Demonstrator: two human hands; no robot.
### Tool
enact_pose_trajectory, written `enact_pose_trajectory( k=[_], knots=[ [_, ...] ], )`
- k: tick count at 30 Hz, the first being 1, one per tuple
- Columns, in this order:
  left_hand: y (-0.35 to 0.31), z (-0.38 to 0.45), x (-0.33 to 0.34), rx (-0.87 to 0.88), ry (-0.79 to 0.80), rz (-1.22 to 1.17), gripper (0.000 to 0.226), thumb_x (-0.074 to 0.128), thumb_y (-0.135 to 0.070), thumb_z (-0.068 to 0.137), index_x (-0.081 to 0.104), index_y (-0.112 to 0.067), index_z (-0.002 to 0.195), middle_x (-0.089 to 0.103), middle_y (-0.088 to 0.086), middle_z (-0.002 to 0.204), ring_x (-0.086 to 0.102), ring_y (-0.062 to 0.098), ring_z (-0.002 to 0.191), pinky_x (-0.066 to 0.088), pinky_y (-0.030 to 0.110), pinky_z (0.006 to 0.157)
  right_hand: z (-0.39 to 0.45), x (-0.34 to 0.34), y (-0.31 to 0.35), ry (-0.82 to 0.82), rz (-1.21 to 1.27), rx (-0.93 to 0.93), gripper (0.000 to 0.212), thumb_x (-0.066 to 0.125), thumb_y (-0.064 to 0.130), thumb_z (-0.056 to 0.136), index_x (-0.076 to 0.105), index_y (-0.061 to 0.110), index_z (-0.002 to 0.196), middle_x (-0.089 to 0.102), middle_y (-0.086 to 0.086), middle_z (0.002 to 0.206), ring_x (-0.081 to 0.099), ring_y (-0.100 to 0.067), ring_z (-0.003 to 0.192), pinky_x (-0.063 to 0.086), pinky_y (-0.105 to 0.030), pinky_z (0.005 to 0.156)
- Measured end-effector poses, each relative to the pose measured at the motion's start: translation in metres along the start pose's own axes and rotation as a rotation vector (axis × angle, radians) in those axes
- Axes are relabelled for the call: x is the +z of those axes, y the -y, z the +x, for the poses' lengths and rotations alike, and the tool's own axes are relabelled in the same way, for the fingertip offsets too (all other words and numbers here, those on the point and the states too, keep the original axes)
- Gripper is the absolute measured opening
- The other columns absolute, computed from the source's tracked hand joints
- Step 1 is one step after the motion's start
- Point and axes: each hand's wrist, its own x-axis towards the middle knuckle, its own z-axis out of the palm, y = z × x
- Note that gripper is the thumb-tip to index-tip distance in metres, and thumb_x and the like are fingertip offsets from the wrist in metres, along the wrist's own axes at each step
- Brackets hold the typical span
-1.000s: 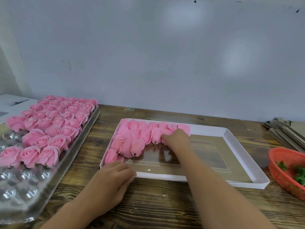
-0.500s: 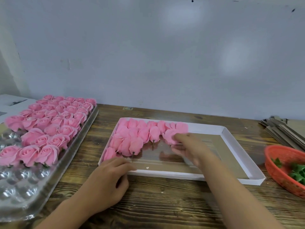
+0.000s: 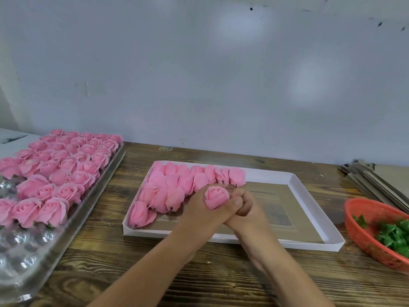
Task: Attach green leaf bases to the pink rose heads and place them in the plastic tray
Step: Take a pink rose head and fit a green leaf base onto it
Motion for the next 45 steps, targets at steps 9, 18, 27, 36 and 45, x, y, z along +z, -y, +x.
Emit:
enact_pose_trajectory(
  k=[9,18,27,36,45],
  knots=[
    [0.008,0.002,0.003,-0.034,-0.123,-0.112,0.013,0.075,-0.029,0.079,0.077,-0.035,0.09,0.078,0.002,0.085,0.073,0.015,0.083,0.057,0.023,0.074,-0.006,0.009,-0.013,0.012,0.14,0.072,0.035,0.068,-0.012,0.079,0.057,-0.015,0.112,0.062,-0.038,0.113,0.062,-0.045,0.106,0.042,-0.059,0.106],
    [0.016,-0.004,-0.004,-0.001,-0.15,-0.212,0.031,0.075,-0.049,0.074,0.078,-0.03,0.097,0.078,0.005,0.096,0.074,0.018,0.091,0.059,0.027,0.075,-0.011,0.012,-0.005,0.141,0.261,0.148,0.046,0.075,0.012,0.073,0.066,0.003,0.117,0.071,-0.019,0.115,0.069,-0.03,0.106,0.058,-0.035,0.086],
    [0.015,-0.004,-0.002,-0.057,-0.083,-0.225,0.026,0.066,-0.039,0.082,0.079,-0.025,0.099,0.076,0.002,0.108,0.07,0.014,0.107,0.056,0.023,0.082,-0.009,0.009,-0.002,0.225,0.384,0.296,0.035,0.068,0.011,0.08,0.07,0.002,0.114,0.065,-0.016,0.096,0.06,-0.015,0.075,0.048,-0.023,0.064],
    [0.016,-0.004,-0.004,-0.078,-0.17,-0.214,0.026,0.067,-0.048,0.083,0.079,-0.025,0.085,0.078,0.004,0.093,0.074,0.018,0.086,0.061,0.037,0.072,-0.01,0.013,-0.002,0.248,0.398,0.374,0.036,0.069,0.02,0.083,0.064,0.001,0.113,0.066,-0.017,0.091,0.064,-0.021,0.075,0.055,-0.027,0.067],
    [0.01,-0.006,-0.003,-0.058,-0.152,-0.253,0.037,0.07,-0.053,0.087,0.077,-0.017,0.08,0.073,0.0,0.071,0.052,0.01,0.042,0.041,0.021,0.038,-0.012,0.014,-0.002,0.269,0.396,0.445,0.032,0.06,0.032,0.093,0.068,0.002,0.095,0.06,-0.014,0.073,0.057,-0.017,0.057,0.048,-0.023,0.053]
  ],
)
